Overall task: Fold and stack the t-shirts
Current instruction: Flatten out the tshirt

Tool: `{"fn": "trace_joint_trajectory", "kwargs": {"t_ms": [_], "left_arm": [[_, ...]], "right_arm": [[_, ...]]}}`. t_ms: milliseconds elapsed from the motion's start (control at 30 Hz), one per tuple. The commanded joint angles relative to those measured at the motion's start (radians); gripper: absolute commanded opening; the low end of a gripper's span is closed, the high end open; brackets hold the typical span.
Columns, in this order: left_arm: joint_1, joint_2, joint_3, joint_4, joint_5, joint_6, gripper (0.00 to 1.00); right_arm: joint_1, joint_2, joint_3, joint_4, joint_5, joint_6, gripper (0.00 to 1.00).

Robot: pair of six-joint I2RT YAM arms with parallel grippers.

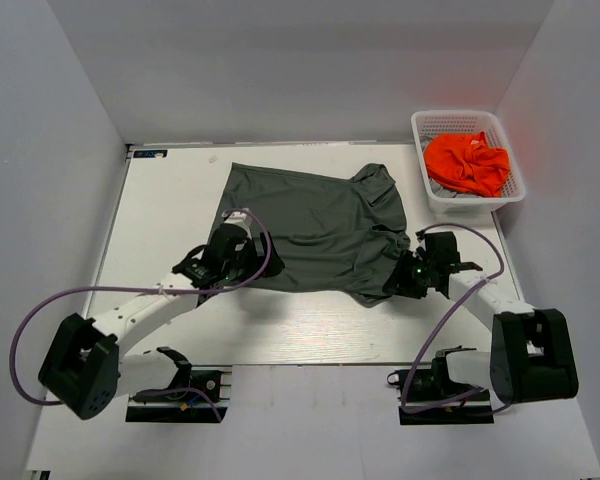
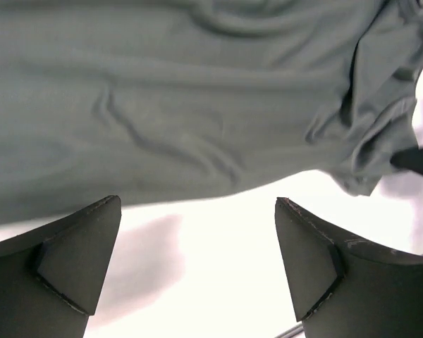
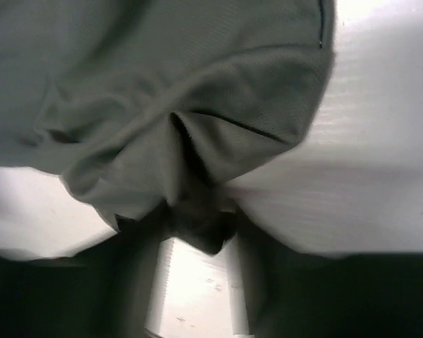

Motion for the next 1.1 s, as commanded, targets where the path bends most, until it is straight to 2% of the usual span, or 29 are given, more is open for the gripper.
{"fn": "trace_joint_trajectory", "kwargs": {"t_ms": [0,67,100,167,233,267,367,400,467,533,567,600,700,733,800,833,867,1067], "left_arm": [[-0.002,-0.095,-0.069,-0.006,0.025,-0.026,1.00],[-0.002,-0.121,-0.082,-0.020,0.011,-0.038,1.00],[-0.002,-0.130,-0.082,-0.044,-0.002,-0.038,1.00],[-0.002,-0.143,-0.082,-0.055,-0.013,-0.038,1.00],[-0.002,-0.143,-0.082,-0.066,-0.013,-0.038,1.00],[-0.002,-0.143,-0.071,-0.078,-0.013,-0.038,1.00],[-0.002,-0.143,-0.050,-0.092,-0.013,-0.038,1.00],[-0.002,-0.143,-0.039,-0.107,-0.022,-0.047,1.00],[-0.002,-0.143,-0.030,-0.135,-0.032,-0.047,1.00],[-0.002,-0.143,-0.020,-0.167,-0.042,-0.056,1.00],[-0.002,-0.143,-0.020,-0.176,-0.053,-0.056,1.00],[-0.002,-0.143,-0.010,-0.187,-0.068,-0.056,1.00],[-0.002,-0.143,0.000,-0.211,-0.079,-0.067,1.00],[-0.002,-0.143,0.000,-0.211,-0.079,-0.067,1.00],[-0.002,-0.132,0.010,-0.211,-0.079,-0.067,1.00],[-0.002,-0.132,0.010,-0.221,-0.090,-0.067,1.00],[-0.002,-0.118,0.019,-0.221,-0.090,-0.067,1.00],[0.010,-0.078,0.030,-0.230,-0.151,-0.078,1.00]], "right_arm": [[0.002,0.053,0.000,0.029,-0.017,-0.005,0.34],[0.001,0.058,0.003,0.000,-0.032,-0.007,0.04],[0.002,0.054,0.011,-0.014,-0.028,-0.008,0.00],[0.004,0.018,0.028,-0.078,-0.008,-0.011,0.00],[0.005,-0.041,0.068,-0.205,-0.005,-0.017,0.00],[0.004,-0.057,0.100,-0.321,0.001,-0.010,0.00],[-0.001,-0.109,0.166,-0.444,0.023,0.009,0.00],[0.001,-0.115,0.199,-0.548,0.026,0.022,0.00],[-0.001,-0.124,0.204,-0.610,0.046,0.035,0.01],[-0.004,-0.124,0.171,-0.649,0.083,0.053,0.06],[-0.004,-0.128,0.137,-0.647,0.101,0.079,0.06],[-0.003,-0.126,0.102,-0.634,0.091,0.076,0.11],[-0.004,-0.121,0.083,-0.601,0.099,0.117,0.16],[-0.004,-0.115,0.104,-0.604,0.121,0.130,0.35],[-0.001,-0.114,0.134,-0.603,0.158,0.121,0.61],[-0.003,-0.117,0.185,-0.600,0.155,0.116,0.80],[-0.001,-0.118,0.200,-0.594,0.153,0.095,0.90],[0.004,-0.155,0.293,-0.503,0.172,0.024,0.90]]}}
